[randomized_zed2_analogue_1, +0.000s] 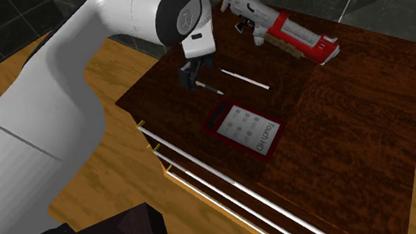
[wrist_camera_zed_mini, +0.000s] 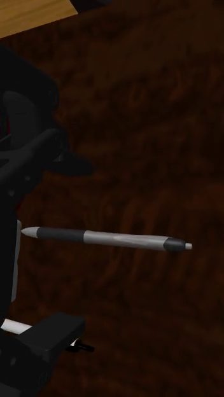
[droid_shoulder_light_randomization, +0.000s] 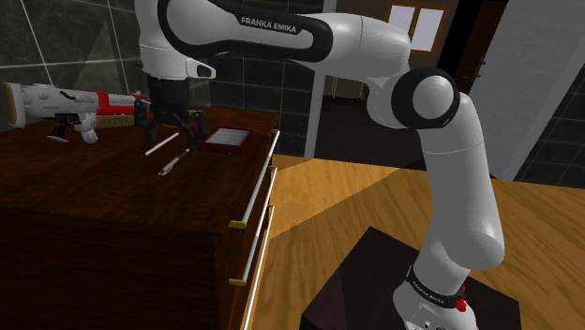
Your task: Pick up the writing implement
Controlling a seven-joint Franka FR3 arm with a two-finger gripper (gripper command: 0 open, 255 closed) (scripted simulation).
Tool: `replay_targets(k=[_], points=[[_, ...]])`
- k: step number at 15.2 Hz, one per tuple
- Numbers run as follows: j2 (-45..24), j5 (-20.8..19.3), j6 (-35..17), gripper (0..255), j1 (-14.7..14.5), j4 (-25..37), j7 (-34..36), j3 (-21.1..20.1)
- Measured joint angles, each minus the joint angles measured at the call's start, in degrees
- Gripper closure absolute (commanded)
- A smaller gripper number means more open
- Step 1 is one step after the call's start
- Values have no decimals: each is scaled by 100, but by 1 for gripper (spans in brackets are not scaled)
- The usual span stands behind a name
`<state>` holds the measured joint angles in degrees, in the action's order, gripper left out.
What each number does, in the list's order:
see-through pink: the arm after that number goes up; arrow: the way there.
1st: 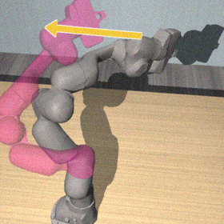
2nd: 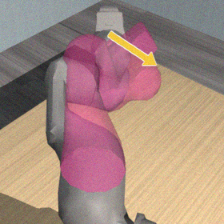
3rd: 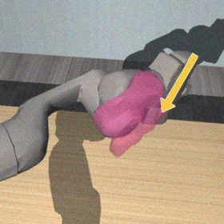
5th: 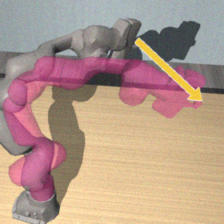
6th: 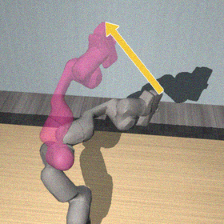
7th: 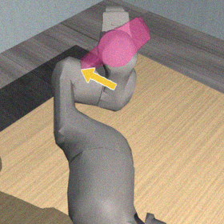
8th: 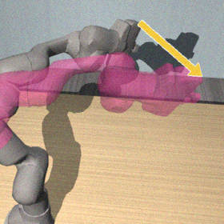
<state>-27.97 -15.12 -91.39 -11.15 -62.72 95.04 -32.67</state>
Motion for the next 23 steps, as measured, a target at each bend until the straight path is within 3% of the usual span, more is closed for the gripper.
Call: replay_targets(k=[4, 5, 16, 23], points=[[132, 59, -368, 0, 126, -501, 23, -12], [135, 61, -402, 255, 136, -538, 22, -11], [126, 54, -389, 255, 125, -505, 26, -12], [-132, -64, 256, 255, -112, 399, -7, 19]])
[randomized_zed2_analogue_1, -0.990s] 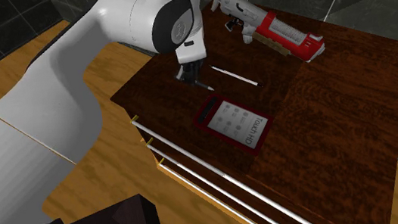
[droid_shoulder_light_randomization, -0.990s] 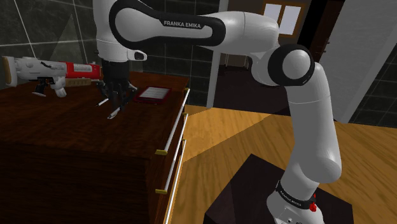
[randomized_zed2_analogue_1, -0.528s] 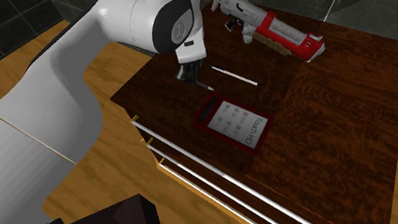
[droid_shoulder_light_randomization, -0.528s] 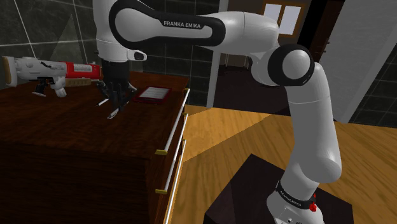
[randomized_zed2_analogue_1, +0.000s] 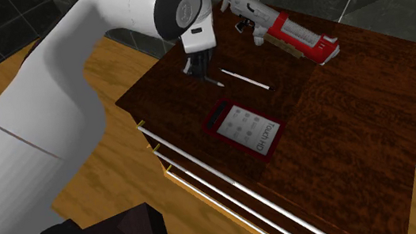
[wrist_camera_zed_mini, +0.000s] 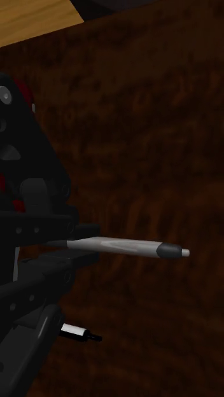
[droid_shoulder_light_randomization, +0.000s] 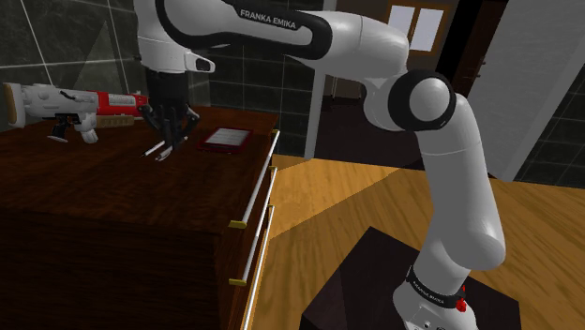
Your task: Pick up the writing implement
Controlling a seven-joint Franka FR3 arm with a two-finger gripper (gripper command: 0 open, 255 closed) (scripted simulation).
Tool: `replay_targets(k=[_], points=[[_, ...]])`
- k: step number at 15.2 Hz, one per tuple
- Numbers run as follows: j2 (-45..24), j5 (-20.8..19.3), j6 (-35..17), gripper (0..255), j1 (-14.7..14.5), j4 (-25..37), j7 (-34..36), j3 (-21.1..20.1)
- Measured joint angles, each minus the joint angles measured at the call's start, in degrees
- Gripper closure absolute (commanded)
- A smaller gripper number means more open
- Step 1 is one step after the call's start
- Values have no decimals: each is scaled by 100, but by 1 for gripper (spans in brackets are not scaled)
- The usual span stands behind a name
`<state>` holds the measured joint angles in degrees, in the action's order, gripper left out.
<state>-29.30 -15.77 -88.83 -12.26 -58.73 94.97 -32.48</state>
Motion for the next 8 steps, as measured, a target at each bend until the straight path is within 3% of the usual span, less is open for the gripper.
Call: replay_targets(k=[8], points=[[-562, -270, 1011, 255, -527, 1616, -80, 108]])
